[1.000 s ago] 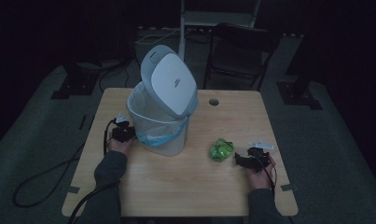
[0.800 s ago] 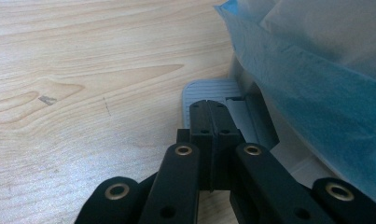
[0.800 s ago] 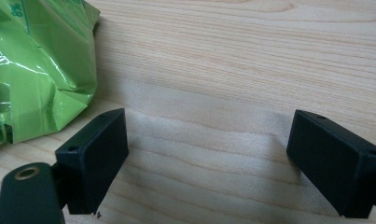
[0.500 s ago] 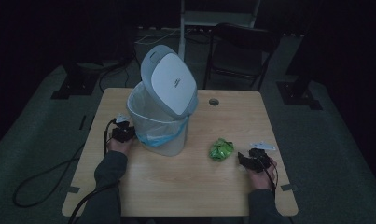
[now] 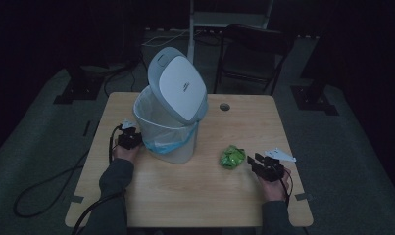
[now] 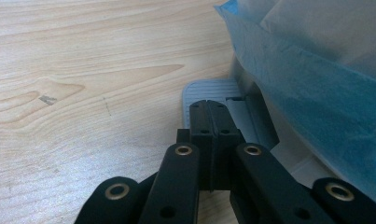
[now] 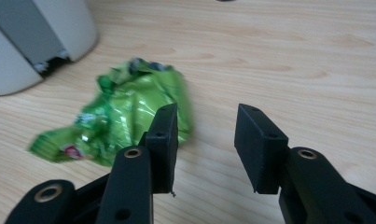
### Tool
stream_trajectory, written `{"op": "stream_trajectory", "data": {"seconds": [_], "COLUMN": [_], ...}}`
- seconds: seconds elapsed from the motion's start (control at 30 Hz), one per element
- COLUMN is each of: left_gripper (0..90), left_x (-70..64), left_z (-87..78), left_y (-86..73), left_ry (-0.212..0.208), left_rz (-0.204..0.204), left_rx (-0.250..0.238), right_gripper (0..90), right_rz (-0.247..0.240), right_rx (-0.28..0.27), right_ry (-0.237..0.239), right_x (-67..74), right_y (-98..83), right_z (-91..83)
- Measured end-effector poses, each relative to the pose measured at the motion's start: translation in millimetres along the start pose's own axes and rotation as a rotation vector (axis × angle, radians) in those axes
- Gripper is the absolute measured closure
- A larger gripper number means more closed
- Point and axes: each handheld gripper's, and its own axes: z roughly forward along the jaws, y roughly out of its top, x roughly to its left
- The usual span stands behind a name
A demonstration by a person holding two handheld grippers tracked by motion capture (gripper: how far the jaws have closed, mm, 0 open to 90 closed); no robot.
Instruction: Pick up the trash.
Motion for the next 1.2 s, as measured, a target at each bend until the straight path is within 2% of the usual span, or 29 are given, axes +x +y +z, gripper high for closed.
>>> {"op": "stream_trajectory", "data": {"seconds": [0.03,0.13,0.33,0.73,0.9,1.0,1.03,1.07,1.2], "left_gripper": [90.0,90.0,90.0,90.0,90.0,90.0,90.0,90.0,90.0], "left_x": [0.1,0.0,0.1,0.2,0.2,0.1,0.1,0.0,0.0], "left_z": [0.0,0.0,0.0,0.1,0.1,0.1,0.0,0.0,0.0], "left_y": [0.0,0.0,0.0,0.1,0.1,0.0,0.1,0.1,0.1], "left_ry": [0.0,0.001,0.0,-0.002,-0.001,-0.001,0.0,0.0,0.0], "left_rz": [0.0,0.002,0.001,-0.003,-0.002,-0.001,0.001,0.001,0.001], "left_rx": [0.0,0.001,0.0,-0.001,0.0,-0.001,0.0,0.0,0.001], "right_gripper": [57.8,56.1,56.3,60.9,57.4,57.1,56.6,56.6,51.5], "right_rz": [-0.011,-0.023,-0.079,-0.101,-0.104,-0.105,-0.11,-0.11,-0.136], "right_rx": [0.001,0.012,0.04,0.085,0.064,0.046,0.043,0.043,0.038], "right_ry": [0.016,0.025,0.028,0.043,0.012,0.036,0.056,0.056,0.105], "right_x": [2.1,4.4,10.3,11.2,16.4,23.4,30.1,30.1,44.4], "right_y": [1.8,4.0,9.7,12.5,10.2,5.8,2.8,2.8,-1.7], "right_z": [3.3,7.9,18.6,30.7,18.0,6.8,2.0,2.0,-2.7]}}
